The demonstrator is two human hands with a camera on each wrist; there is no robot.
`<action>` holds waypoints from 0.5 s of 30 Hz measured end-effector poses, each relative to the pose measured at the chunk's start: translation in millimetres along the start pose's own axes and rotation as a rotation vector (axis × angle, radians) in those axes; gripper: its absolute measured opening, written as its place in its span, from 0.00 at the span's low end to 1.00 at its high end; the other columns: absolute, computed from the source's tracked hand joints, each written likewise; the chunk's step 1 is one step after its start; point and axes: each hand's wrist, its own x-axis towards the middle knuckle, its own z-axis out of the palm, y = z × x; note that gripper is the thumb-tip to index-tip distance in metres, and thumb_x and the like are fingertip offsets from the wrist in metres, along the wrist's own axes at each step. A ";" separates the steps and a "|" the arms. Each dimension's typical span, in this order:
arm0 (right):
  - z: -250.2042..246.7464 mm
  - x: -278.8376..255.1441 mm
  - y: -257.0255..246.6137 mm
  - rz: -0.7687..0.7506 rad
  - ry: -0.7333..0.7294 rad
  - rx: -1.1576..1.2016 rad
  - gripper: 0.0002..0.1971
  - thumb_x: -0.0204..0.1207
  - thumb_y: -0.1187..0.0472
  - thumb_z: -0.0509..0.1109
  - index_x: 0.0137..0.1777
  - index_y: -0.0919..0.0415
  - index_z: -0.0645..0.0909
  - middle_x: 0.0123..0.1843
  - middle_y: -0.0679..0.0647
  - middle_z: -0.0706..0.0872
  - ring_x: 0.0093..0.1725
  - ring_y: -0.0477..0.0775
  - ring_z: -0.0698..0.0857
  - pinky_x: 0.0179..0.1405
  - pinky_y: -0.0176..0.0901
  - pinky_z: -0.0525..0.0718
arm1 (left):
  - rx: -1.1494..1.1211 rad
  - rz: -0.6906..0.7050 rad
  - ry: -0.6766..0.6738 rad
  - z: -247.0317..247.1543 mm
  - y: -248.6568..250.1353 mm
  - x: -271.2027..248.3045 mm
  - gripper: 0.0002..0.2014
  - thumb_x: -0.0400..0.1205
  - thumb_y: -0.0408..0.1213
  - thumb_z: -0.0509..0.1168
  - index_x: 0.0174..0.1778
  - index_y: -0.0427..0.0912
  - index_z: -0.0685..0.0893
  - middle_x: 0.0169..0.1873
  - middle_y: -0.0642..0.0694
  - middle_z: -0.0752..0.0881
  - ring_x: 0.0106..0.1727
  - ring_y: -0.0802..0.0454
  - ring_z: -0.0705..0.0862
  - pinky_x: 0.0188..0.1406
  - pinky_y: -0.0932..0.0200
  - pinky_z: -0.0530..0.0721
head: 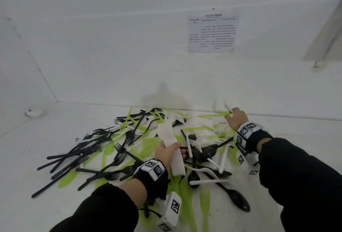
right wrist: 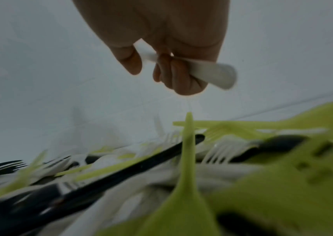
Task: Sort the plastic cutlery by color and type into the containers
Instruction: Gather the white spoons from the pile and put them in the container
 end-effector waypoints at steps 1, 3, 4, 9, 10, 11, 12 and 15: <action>1.9 10.4 -1.0 0.003 -0.031 -0.063 0.20 0.83 0.58 0.57 0.70 0.70 0.69 0.67 0.69 0.76 0.65 0.68 0.77 0.60 0.49 0.75 | 0.001 -0.007 0.003 -0.2 1.6 2.0 0.07 0.78 0.23 0.67 0.42 0.37 0.76 0.32 0.36 0.82 0.21 0.51 0.84 0.21 0.57 0.86; 2.2 21.8 0.5 -0.021 -0.104 -0.205 0.17 0.85 0.59 0.54 0.68 0.68 0.74 0.66 0.65 0.80 0.65 0.65 0.78 0.60 0.46 0.75 | 0.009 -0.024 0.006 1.4 2.8 4.1 0.07 0.78 0.23 0.67 0.42 0.37 0.75 0.31 0.36 0.82 0.21 0.50 0.84 0.22 0.56 0.86; 7.0 38.2 -8.6 -0.069 -0.133 -0.276 0.17 0.85 0.60 0.54 0.66 0.68 0.76 0.65 0.64 0.81 0.64 0.63 0.79 0.60 0.44 0.75 | 0.013 -0.016 0.019 0.2 8.0 14.3 0.07 0.78 0.24 0.67 0.43 0.38 0.75 0.31 0.36 0.82 0.21 0.49 0.84 0.23 0.56 0.87; 11.1 60.5 -7.3 -0.150 -0.243 -0.504 0.18 0.81 0.60 0.61 0.69 0.61 0.76 0.68 0.58 0.79 0.68 0.57 0.78 0.63 0.39 0.74 | 0.039 -0.022 0.003 -3.7 10.8 24.1 0.09 0.78 0.25 0.68 0.47 0.39 0.75 0.35 0.35 0.82 0.25 0.48 0.85 0.24 0.56 0.86; 13.9 67.3 -5.1 -0.165 -0.263 -0.530 0.20 0.80 0.58 0.63 0.72 0.59 0.74 0.71 0.58 0.77 0.70 0.56 0.76 0.66 0.38 0.72 | 0.042 -0.025 0.006 -4.5 12.3 26.7 0.09 0.78 0.25 0.68 0.49 0.38 0.75 0.36 0.35 0.82 0.25 0.47 0.85 0.25 0.55 0.87; 17.7 73.4 -1.9 -0.184 -0.274 -0.546 0.22 0.79 0.56 0.65 0.73 0.57 0.72 0.73 0.57 0.74 0.72 0.56 0.75 0.68 0.38 0.70 | 0.044 -0.029 0.007 -5.7 13.1 30.1 0.09 0.78 0.25 0.68 0.49 0.38 0.75 0.36 0.35 0.82 0.26 0.47 0.85 0.25 0.55 0.87; 20.5 77.8 -0.1 -0.202 -0.287 -0.581 0.23 0.79 0.54 0.65 0.73 0.57 0.72 0.73 0.57 0.74 0.72 0.55 0.74 0.69 0.38 0.70 | 0.048 -0.032 0.008 -7.3 12.6 33.7 0.09 0.78 0.26 0.68 0.49 0.38 0.75 0.36 0.36 0.82 0.26 0.47 0.85 0.27 0.54 0.87; 24.3 90.6 6.1 -0.232 -0.314 -0.685 0.17 0.78 0.55 0.66 0.66 0.58 0.78 0.68 0.55 0.81 0.68 0.55 0.79 0.64 0.39 0.75 | 0.052 -0.036 0.012 -9.3 12.5 39.5 0.08 0.78 0.25 0.68 0.46 0.38 0.75 0.35 0.37 0.82 0.27 0.47 0.85 0.28 0.53 0.88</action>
